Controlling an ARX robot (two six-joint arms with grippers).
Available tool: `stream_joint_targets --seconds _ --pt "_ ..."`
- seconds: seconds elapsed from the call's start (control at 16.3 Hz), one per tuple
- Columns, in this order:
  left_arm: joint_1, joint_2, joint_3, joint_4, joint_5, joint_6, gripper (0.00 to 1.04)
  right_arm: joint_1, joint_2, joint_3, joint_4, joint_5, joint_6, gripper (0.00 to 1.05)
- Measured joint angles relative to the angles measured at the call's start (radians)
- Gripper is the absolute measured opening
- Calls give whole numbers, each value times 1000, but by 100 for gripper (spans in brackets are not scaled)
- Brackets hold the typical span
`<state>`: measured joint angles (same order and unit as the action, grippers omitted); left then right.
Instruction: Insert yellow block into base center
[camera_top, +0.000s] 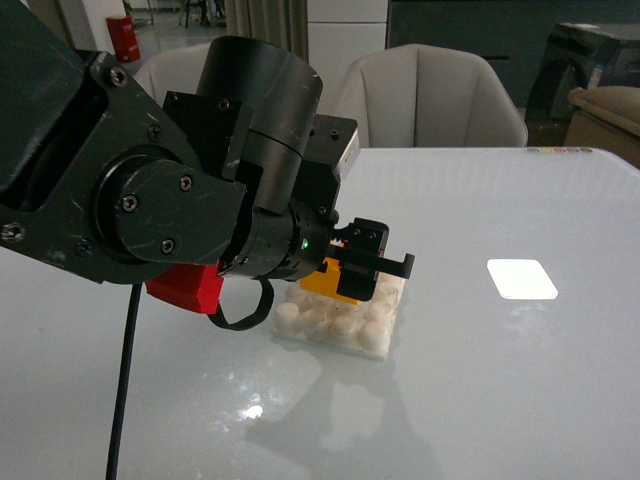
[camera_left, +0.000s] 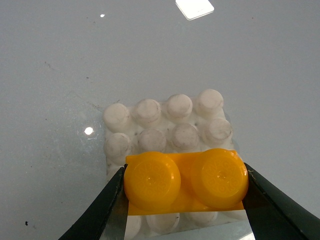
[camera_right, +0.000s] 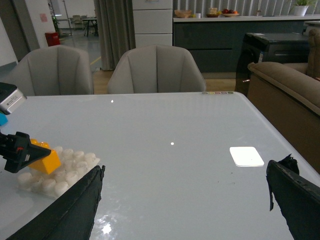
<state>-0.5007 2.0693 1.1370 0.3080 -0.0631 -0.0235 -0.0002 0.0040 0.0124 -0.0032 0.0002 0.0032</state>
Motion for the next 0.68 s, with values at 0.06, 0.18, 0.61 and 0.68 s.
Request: stream_joint_targets --seconds 0.06,0.18,0.61,0.68 --pt "0 14 9 -5 -1 -3 58 0 0 0 0 0 0 98" --pt "-3 31 22 -8 -5 -8 58 0 0 0 0 0 0 98" --pt "-23 84 43 7 -52 -68 58 0 0 0 0 0 0 98" --pt "-23 87 47 11 -61 -76 58 0 0 0 0 0 0 98"
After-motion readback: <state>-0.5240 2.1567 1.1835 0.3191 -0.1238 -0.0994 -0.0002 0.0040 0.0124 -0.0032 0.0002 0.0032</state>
